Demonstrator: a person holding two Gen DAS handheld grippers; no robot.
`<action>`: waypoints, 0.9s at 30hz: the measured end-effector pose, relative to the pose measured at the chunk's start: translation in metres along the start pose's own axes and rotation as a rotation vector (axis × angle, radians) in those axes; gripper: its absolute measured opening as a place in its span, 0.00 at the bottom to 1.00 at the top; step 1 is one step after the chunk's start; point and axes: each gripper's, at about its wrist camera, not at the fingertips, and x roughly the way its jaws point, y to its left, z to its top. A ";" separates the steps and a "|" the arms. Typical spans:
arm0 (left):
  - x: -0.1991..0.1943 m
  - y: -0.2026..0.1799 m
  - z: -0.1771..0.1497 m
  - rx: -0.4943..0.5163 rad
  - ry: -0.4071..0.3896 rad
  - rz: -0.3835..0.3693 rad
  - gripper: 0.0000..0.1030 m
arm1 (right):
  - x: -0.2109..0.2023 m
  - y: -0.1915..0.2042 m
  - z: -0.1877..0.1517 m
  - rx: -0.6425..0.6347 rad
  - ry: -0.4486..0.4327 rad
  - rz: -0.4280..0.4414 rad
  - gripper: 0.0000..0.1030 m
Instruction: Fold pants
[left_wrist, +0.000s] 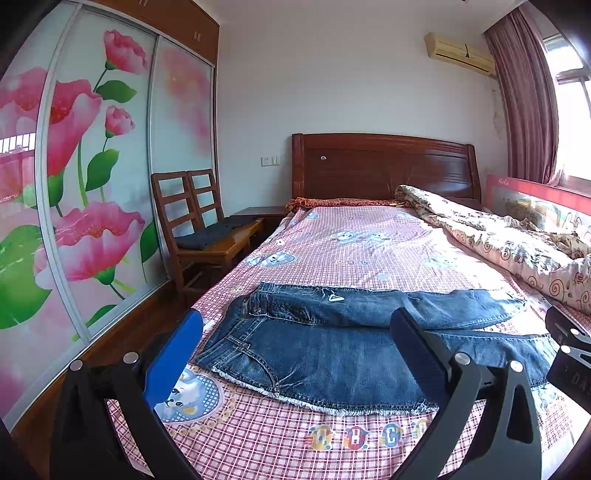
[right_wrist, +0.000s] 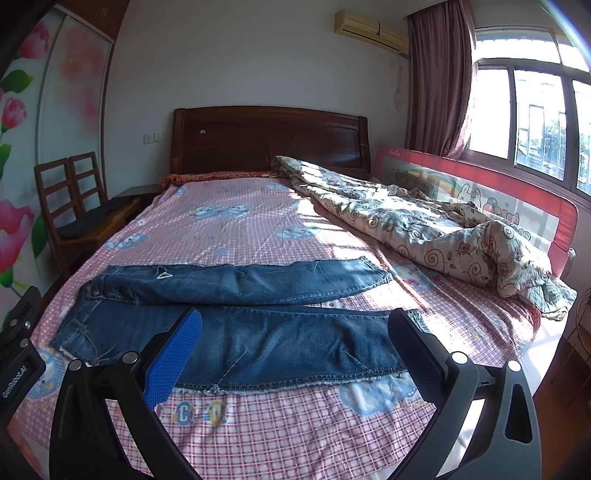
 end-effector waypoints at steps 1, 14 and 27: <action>0.000 0.000 0.000 0.000 0.000 -0.002 0.98 | 0.000 0.000 0.000 0.001 0.000 0.000 0.97; 0.000 -0.002 0.000 0.003 0.001 -0.004 0.98 | 0.001 -0.001 -0.001 0.003 0.004 0.001 0.97; 0.043 0.003 0.006 0.057 0.098 -0.117 0.98 | 0.037 -0.005 -0.004 -0.063 0.093 0.005 0.97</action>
